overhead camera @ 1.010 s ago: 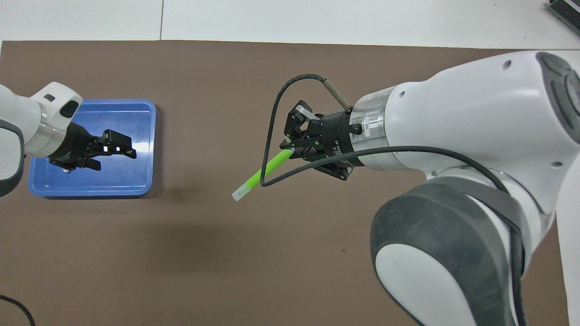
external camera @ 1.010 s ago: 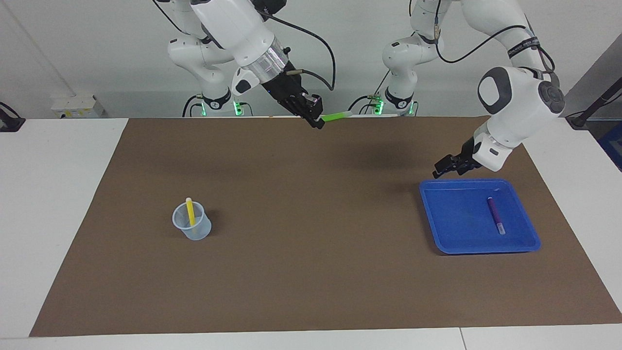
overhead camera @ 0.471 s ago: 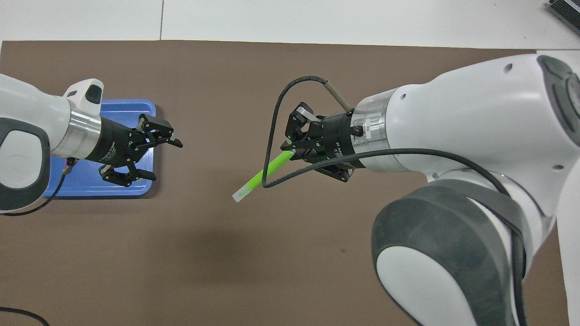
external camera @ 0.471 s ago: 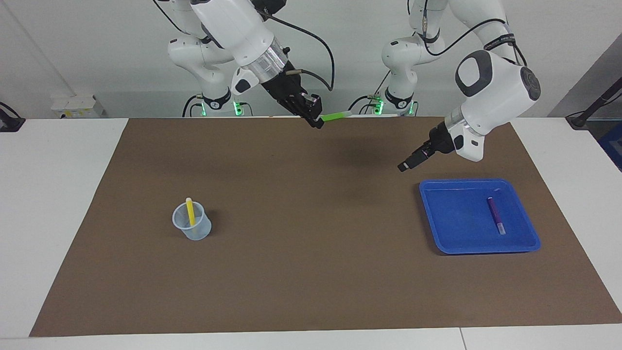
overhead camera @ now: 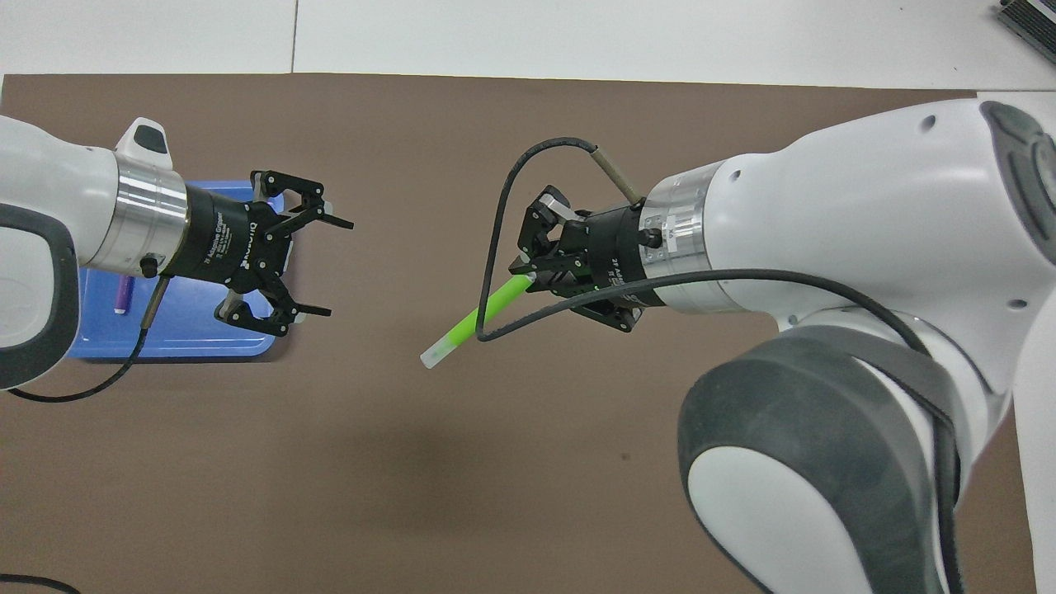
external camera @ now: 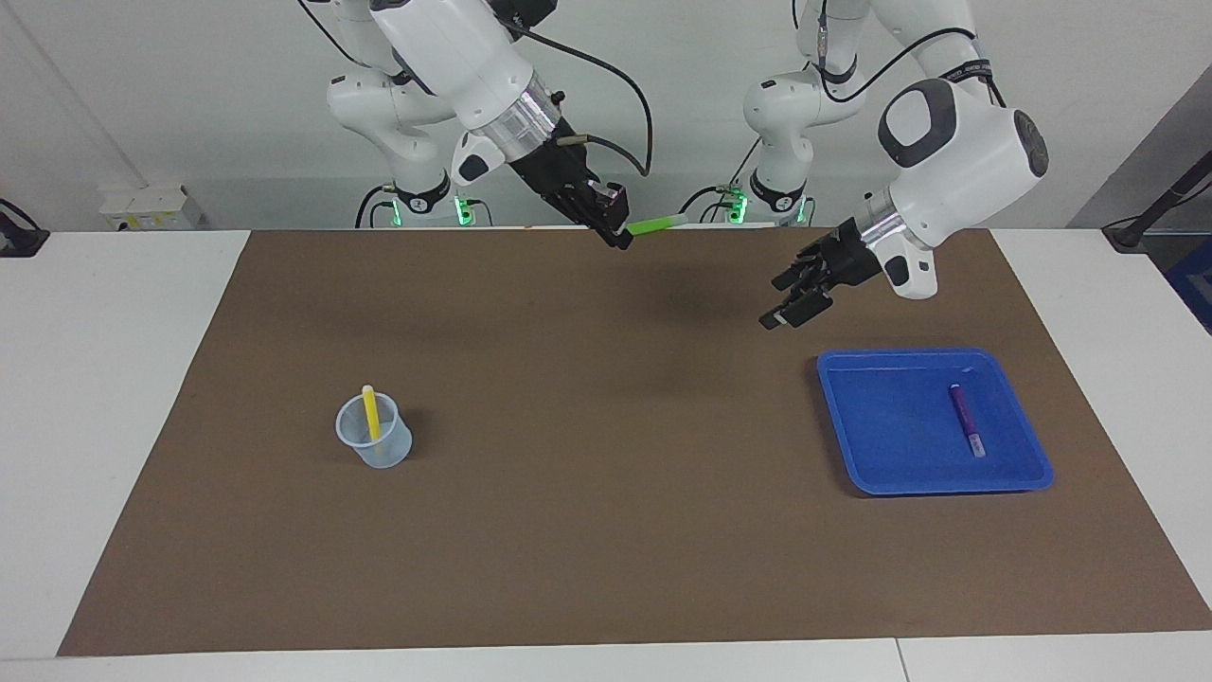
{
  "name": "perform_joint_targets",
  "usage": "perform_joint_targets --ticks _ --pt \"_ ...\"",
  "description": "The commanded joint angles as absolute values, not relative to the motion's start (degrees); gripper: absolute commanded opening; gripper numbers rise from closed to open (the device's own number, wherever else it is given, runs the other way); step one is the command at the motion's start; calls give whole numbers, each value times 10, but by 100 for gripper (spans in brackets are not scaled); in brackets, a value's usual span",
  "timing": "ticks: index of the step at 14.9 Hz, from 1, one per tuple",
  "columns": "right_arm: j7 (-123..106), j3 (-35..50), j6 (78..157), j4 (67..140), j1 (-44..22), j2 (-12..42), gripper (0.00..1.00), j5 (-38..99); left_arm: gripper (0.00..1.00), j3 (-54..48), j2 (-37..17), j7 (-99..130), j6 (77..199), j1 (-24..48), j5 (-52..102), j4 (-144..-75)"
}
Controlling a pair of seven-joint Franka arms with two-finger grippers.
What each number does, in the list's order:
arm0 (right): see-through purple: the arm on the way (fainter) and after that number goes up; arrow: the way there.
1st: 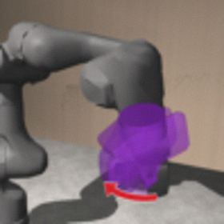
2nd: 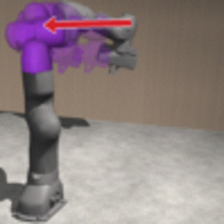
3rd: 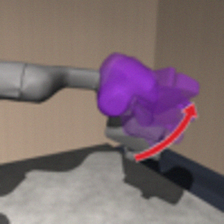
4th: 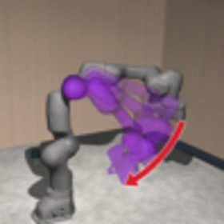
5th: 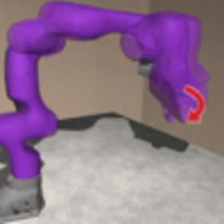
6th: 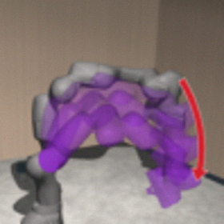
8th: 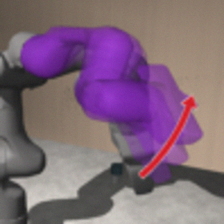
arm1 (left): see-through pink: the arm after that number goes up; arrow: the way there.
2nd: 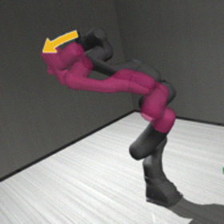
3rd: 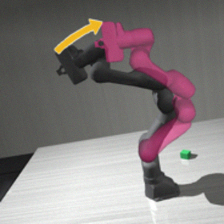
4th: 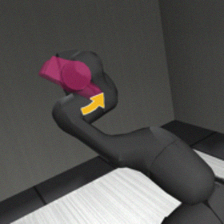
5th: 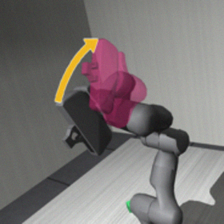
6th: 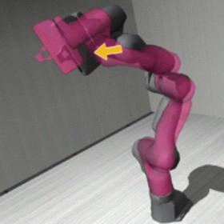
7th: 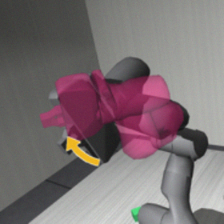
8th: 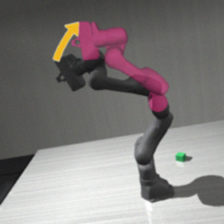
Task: Right arm passes pens to left for tray arrangement
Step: 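Carry the highlighter toward the left gripper while the left gripper rises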
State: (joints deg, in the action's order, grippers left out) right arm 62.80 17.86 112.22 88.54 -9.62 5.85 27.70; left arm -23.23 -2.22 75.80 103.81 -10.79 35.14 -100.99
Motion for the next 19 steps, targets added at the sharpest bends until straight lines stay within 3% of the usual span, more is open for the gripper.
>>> perform_joint_targets --ticks 1,5,13,19 --pt "629 180 1134 908 -91 42 0 292 99 -239 -16 828 1025 -101 359 -1006" --pt "629 180 1134 908 -91 41 0 292 99 -251 11 950 995 -101 360 -992" --pt "633 180 1188 941 -114 26 0 291 99 -252 31 888 952 -73 256 -1001" --pt "632 180 1192 942 -116 26 0 291 100 -239 37 919 922 -102 260 -1004"
